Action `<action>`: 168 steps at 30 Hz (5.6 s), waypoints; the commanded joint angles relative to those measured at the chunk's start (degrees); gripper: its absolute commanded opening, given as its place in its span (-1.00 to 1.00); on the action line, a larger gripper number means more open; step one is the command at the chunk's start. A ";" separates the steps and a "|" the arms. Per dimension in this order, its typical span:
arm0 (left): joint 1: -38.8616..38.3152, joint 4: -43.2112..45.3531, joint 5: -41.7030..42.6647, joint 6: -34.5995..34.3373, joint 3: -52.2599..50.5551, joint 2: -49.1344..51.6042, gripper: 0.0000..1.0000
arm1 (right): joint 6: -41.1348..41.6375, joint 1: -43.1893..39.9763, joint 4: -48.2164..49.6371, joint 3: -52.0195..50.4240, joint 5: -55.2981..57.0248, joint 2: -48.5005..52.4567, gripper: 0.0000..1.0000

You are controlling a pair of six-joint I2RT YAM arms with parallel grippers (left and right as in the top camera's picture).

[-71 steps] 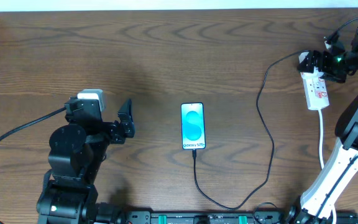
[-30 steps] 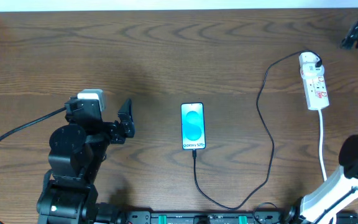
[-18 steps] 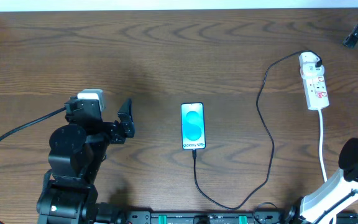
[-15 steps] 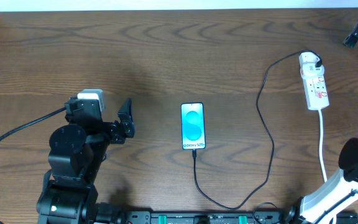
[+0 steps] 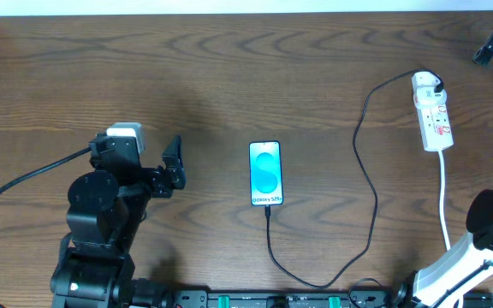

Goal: Plug charger to phone and switch on socket

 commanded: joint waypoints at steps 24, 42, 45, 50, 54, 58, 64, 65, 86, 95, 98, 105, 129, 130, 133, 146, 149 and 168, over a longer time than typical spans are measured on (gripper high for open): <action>2.32 -2.54 -0.74 0.96 -11.74 -17.66 0.81 | 0.66 0.55 -0.22 0.46 0.66 -0.04 0.99; 6.12 45.72 -0.28 0.94 -43.36 -33.79 0.80 | 0.66 0.55 -0.22 0.46 0.66 -0.04 0.99; 7.72 46.12 -0.22 0.90 -46.49 -36.87 0.81 | 0.66 0.55 -0.22 0.46 0.66 -0.04 0.99; 9.38 43.01 -0.09 0.94 -46.40 -36.79 0.81 | 0.66 0.55 -0.22 0.46 0.66 -0.04 0.99; 10.01 37.70 -0.11 0.96 -46.40 -36.79 0.80 | 0.66 0.55 -0.22 0.46 0.66 -0.04 0.99; 10.01 30.12 -0.13 0.96 -46.40 -36.79 0.80 | 0.66 0.55 -0.22 0.46 0.66 -0.04 0.98; 9.99 21.07 -0.70 2.51 -46.40 -36.79 0.80 | 0.66 0.55 -0.22 0.46 0.66 -0.04 0.98; 10.01 21.11 -0.74 2.49 -46.40 -36.79 0.80 | 0.66 0.55 -0.22 0.46 0.66 -0.04 0.98; 9.99 21.27 -0.74 2.47 -46.40 -36.59 0.81 | 0.66 0.55 -0.22 0.46 0.66 -0.04 0.98; 9.99 21.27 -0.74 2.47 -46.40 -36.59 0.81 | 0.66 0.55 -0.22 0.46 0.66 -0.04 0.98; 9.99 21.27 -0.74 2.47 -46.40 -36.59 0.80 | 0.66 0.55 -0.22 0.46 0.68 -0.04 0.98; 9.99 21.27 -0.72 2.47 -46.40 -36.59 0.80 | 0.66 0.55 -0.20 0.46 0.70 0.09 0.99; 9.99 21.27 -0.72 2.47 -46.40 -36.59 0.80 | 12.00 11.65 84.46 -78.40 -2.23 -30.10 0.99; 9.99 21.27 -0.72 2.47 -46.40 -36.59 0.80 | 10.47 12.59 87.58 -81.18 -1.31 -31.63 0.99; 9.99 21.27 -0.72 2.47 -46.40 -36.59 0.81 | 3.89 17.18 99.16 -92.08 3.96 -38.69 0.99; 9.99 21.27 -0.74 2.47 -46.40 -36.57 0.80 | 0.04 22.91 103.78 -115.78 15.43 -64.57 0.99; 9.99 21.27 -0.72 2.47 -46.40 -36.57 0.80 | -0.70 22.95 103.75 -120.48 15.47 -70.16 0.98; 9.99 21.27 -0.74 2.47 -46.40 -36.57 0.80 | -3.50 23.06 87.89 -132.13 15.45 -104.80 0.99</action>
